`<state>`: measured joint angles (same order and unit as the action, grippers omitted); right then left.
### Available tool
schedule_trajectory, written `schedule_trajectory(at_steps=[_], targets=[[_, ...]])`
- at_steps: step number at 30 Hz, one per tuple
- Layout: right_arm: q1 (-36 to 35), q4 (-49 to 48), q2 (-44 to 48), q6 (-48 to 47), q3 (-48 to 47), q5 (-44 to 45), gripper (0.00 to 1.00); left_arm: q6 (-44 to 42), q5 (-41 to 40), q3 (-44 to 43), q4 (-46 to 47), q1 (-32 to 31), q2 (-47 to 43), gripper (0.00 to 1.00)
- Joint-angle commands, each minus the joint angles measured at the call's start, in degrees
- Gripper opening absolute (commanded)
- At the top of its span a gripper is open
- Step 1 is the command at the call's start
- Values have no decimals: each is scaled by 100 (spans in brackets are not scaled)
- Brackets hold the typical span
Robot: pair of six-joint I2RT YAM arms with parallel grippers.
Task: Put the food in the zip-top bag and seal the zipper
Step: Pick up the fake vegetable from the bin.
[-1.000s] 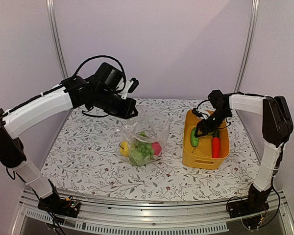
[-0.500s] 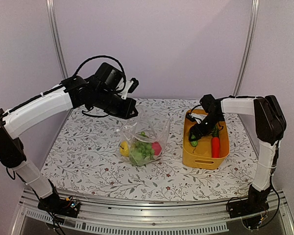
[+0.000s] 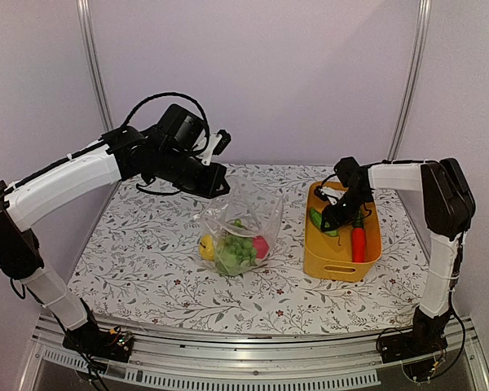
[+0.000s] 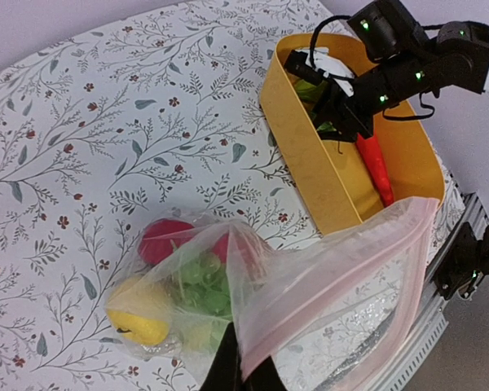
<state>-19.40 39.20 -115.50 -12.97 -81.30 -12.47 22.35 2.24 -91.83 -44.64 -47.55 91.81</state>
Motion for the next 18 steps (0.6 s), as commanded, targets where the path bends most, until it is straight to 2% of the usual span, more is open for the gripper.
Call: schedule_trajectory(at_steps=[1,7,12,18], targets=[[73,-88,446,-9,147,44,41,-28,35,17,-44,51,-57,0],[82,-216,1247,-179,483,-185,37,-96,-48,-10,-72,48,-58,0],[81,-278,1931,-382,655,-1035,32,-128,-76,-28,-73,52,-45,0],[-26,-529,2830,-429,409,-1708,31,-134,-109,-50,-97,48,-45,0]])
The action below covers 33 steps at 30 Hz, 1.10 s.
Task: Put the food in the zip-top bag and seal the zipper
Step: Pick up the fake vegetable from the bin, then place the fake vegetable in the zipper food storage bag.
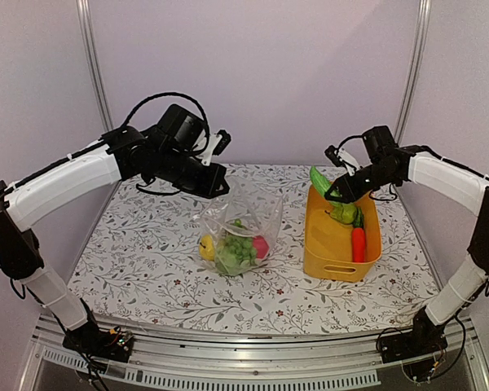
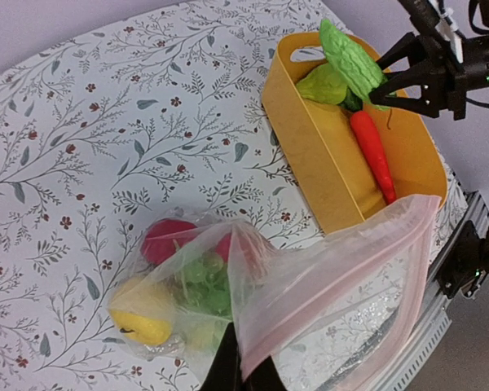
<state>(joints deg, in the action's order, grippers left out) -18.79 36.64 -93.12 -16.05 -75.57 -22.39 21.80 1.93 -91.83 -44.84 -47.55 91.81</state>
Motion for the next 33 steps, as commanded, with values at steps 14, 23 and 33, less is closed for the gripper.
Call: schedule_trajectory(at_steps=[14,23,33], targets=[[-1784,-459,1198,-1298,-931,-2134,37,-120,129,-338,-153,79,107,0],[-3395,43,746,-2894,-1262,-56,34,-178,600,-356,-182,126,140,0],[-3739,-188,163,-3296,-1593,449,34,-342,938,-397,-289,147,77,0]])
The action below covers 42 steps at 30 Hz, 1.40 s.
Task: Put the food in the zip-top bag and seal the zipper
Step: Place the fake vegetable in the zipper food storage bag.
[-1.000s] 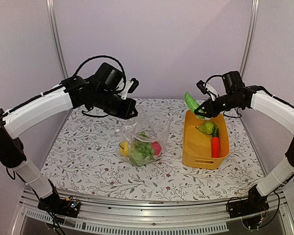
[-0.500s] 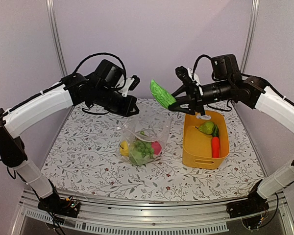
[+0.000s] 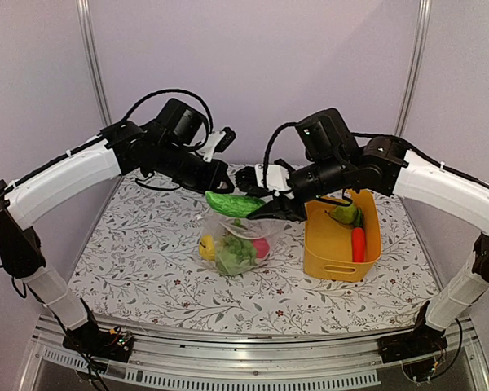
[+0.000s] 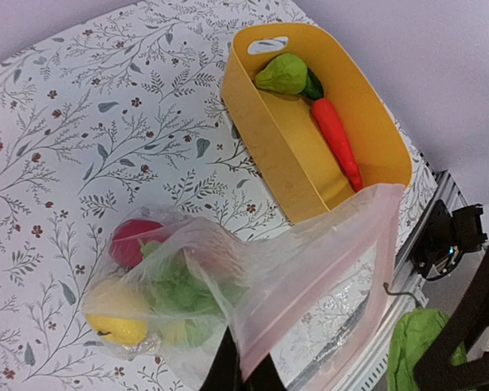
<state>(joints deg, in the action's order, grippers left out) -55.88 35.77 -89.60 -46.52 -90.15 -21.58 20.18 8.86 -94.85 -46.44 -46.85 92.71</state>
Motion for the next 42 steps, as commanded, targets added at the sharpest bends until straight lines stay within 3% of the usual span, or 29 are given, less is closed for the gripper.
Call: schedule_trajectory(at_steps=[1,19,27,32,42], targets=[[-29,-119,-222,-271,-130,398,34,-188,247,-75,-155,79,-26,0],[-34,-518,-746,-490,161,1422,36,-209,198,186,-121,88,-215,0],[-29,54,-910,-343,-190,1913,44,-214,123,177,-120,103,-261,0],[-74,588,-878,-222,-480,1680,61,-184,101,143,-91,123,-188,0],[-370,1228,-685,-123,-531,983,61,-184,99,13,-94,146,-27,0]])
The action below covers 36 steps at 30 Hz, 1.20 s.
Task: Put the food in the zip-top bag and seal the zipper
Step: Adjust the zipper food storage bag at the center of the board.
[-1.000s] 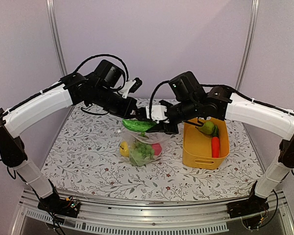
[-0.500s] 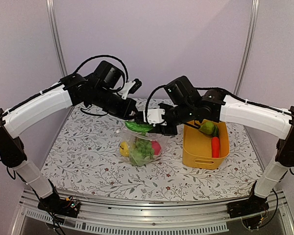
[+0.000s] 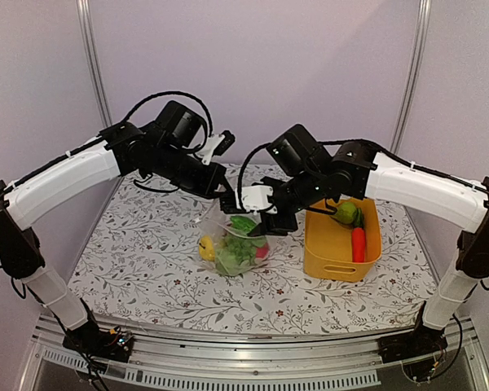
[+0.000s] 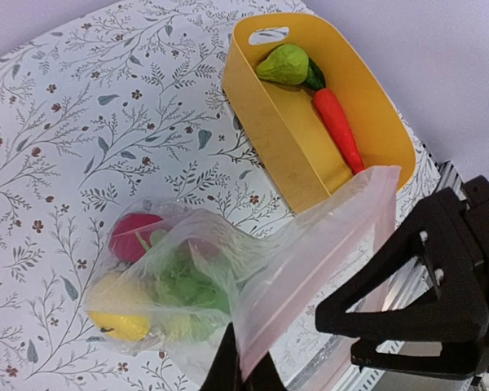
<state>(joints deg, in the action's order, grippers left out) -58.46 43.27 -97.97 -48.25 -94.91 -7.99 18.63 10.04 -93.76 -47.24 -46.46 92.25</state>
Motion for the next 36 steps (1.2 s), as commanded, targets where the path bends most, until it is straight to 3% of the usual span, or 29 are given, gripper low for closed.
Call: schedule_trajectory(at_steps=[1,9,16,19,21,22,24,27,29,33,36], targets=[[-120,505,142,37,-42,-390,61,-28,-19,-105,-13,105,21,0],[-122,357,-104,139,-28,-101,58,-26,2,-164,-64,122,39,0],[-135,556,-291,132,-196,-318,42,-22,-50,-187,-92,134,14,0],[-148,580,-382,149,-217,-299,29,-12,-77,-183,-92,136,-9,0],[-148,559,-412,149,-272,-196,14,-14,-102,-166,-104,136,-23,0],[-149,542,-414,161,-326,-147,7,-9,-112,-161,-125,136,-26,2],[-149,463,-349,168,-449,-83,0,-2,-176,-161,-222,136,-16,18],[-149,257,-127,136,-554,-78,0,28,-401,-131,-456,135,-14,33],[-149,248,-44,123,-619,-61,0,74,-571,-98,-624,135,-18,31],[-149,303,-102,148,-599,54,0,196,-646,-40,-721,132,-127,18],[-149,281,-104,170,-579,78,0,280,-728,-90,-883,135,-196,19]])
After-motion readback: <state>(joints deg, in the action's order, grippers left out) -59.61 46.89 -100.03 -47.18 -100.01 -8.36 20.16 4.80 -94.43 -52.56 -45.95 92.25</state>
